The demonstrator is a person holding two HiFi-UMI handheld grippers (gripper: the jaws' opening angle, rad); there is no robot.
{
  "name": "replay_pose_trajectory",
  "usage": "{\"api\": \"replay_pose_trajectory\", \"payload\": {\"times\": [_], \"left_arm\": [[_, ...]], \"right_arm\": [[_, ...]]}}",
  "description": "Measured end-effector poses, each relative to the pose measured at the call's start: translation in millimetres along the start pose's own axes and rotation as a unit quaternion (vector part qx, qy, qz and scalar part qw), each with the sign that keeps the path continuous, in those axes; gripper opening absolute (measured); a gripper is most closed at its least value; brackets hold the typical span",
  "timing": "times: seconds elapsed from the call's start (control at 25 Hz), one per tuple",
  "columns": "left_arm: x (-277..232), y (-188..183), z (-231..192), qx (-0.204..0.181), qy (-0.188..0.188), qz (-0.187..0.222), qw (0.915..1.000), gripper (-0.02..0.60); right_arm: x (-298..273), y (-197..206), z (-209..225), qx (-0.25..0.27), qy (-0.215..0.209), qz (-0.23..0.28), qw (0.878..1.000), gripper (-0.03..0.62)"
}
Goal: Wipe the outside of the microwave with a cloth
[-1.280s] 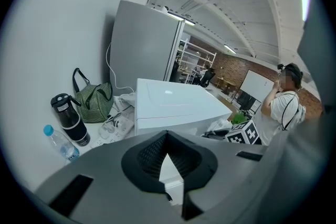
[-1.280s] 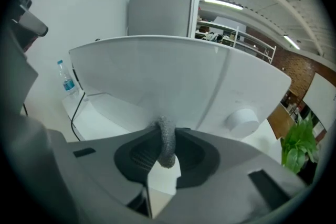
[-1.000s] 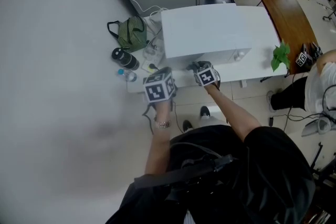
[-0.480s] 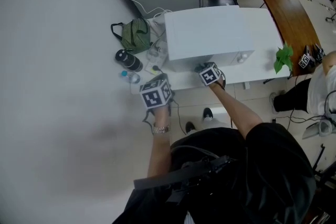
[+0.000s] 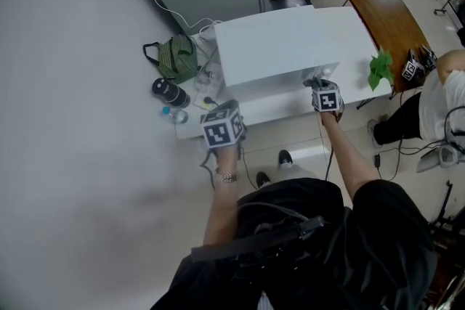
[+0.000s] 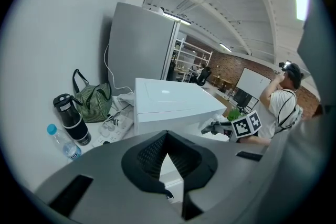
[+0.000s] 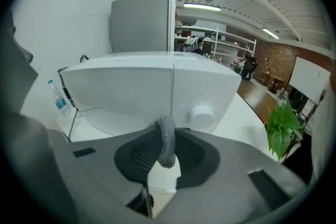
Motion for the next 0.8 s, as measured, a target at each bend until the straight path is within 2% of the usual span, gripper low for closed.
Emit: {"api": "replay_pose_trajectory", "payload": {"times": [0.08, 0.2, 0.32, 0.48, 0.6, 0.8], "left_arm": [[2, 4, 5, -0.007, 0.010, -0.002, 0.9999, -0.006], [6, 13, 14, -0.012, 0.028, -0.009, 0.9995, -0.006], [7, 22, 29, -0.013, 0.050, -0.010, 0.9986, -0.006], [11, 38, 53, -0.024, 0.077, -0.021, 0.9965, -0.006], [16, 47, 75, -0.034, 0.097, -0.027, 0.9944, -0.006], [33, 52, 99, -0.051, 0.089, -0.023, 0.9944, -0.006]], "right_arm": [[23, 8, -14, -0.030, -0.021, 0.005, 0.999, 0.066], [71, 3, -50, -0.072, -0.073, 0.047, 0.994, 0.066], [117, -1, -83, -0.097, -0.108, 0.079, 0.986, 0.066], [162, 8, -125, -0.053, -0.134, 0.079, 0.986, 0.066], [185, 19, -139, -0.037, -0.150, 0.081, 0.985, 0.066], [202, 32, -142, -0.024, -0.170, 0.086, 0.981, 0.066]]}}
Point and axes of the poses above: the fingertips, and each gripper's own axes: x backward along the fingers, z to its right, y out of its underside, the point moved 5 cm from there along x, backward along the fingers, and after that the axes turned 4 degrees about -x, right-handed, at the moved point
